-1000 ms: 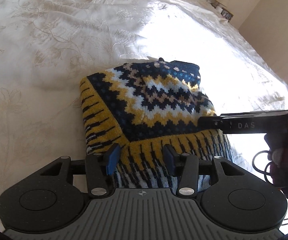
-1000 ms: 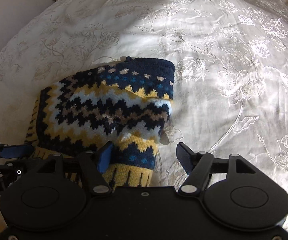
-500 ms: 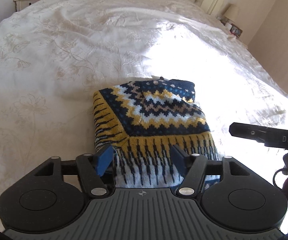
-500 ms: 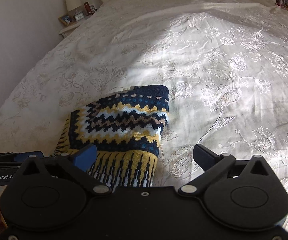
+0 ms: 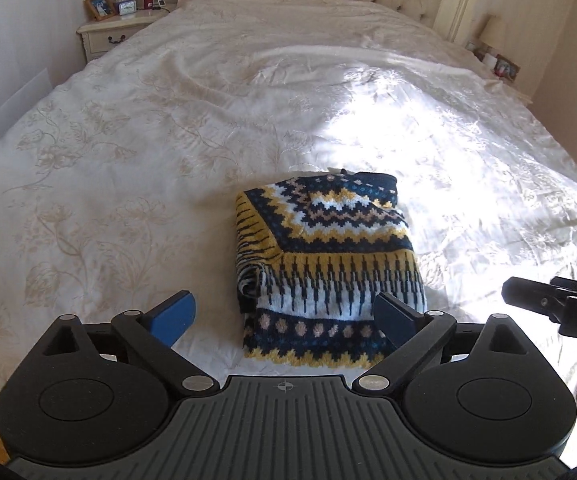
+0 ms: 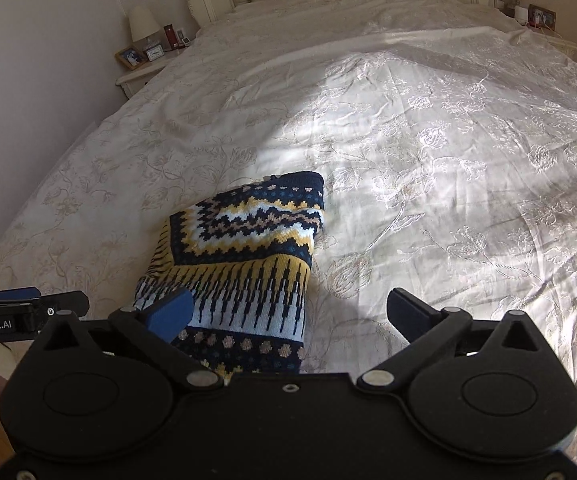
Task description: Fold small clothes
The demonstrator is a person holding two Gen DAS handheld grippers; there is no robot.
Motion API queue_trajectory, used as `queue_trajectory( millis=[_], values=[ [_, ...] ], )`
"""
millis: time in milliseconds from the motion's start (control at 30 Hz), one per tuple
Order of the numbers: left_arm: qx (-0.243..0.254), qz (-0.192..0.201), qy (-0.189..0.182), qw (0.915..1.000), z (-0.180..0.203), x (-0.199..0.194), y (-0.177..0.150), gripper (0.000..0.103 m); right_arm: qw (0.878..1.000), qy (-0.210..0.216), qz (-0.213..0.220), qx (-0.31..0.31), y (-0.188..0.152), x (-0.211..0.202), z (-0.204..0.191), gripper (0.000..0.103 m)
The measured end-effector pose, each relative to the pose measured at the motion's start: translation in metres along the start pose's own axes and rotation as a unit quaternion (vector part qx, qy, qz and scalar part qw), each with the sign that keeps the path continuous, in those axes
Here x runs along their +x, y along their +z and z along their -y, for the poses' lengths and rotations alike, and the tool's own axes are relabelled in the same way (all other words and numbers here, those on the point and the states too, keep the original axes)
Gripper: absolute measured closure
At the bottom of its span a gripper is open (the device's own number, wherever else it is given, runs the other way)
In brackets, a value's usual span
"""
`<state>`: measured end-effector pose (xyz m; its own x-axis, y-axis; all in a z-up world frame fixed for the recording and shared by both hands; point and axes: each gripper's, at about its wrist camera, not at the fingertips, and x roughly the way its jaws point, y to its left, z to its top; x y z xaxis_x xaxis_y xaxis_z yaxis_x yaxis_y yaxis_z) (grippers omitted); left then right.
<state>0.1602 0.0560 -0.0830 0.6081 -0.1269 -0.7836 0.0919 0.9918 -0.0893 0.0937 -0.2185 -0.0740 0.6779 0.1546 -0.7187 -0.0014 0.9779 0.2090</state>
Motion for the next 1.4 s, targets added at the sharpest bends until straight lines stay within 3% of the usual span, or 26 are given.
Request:
queue_trajectory(
  millis=[133,233,333,567,800,1100,1400],
  values=[
    [-0.003,-0.002,0.077,0.997,0.006,-0.021,0.001,0.007,1.0,0.015,0.021,-0.011,-0.006,-0.022,-0.007,0.0],
    [-0.017,0.003,0.1,0.9948,0.007,-0.033,0.0,0.008,0.999,0.026,0.042,-0.015,-0.008,-0.036,-0.013,0.001],
    [-0.029,0.007,0.091,0.9954,0.007,-0.044,-0.002,0.008,0.998,0.018,0.057,-0.021,-0.01,-0.048,-0.018,0.001],
    [-0.046,0.006,0.079,0.9958,0.014,-0.06,-0.011,0.013,0.999,-0.01,0.04,-0.02,-0.015,-0.058,-0.021,0.001],
    [-0.037,0.006,0.094,0.9949,0.021,-0.069,-0.017,0.013,0.997,-0.046,0.046,-0.032,-0.021,-0.07,-0.023,0.001],
    [-0.019,-0.009,0.093,0.9955,0.035,-0.068,-0.026,0.013,0.999,-0.004,0.035,-0.013,-0.025,-0.076,-0.017,0.001],
    [-0.004,-0.039,0.084,0.9957,0.041,-0.058,-0.032,0.013,1.0,-0.001,0.021,-0.001,-0.029,-0.073,-0.015,0.001]
  ],
)
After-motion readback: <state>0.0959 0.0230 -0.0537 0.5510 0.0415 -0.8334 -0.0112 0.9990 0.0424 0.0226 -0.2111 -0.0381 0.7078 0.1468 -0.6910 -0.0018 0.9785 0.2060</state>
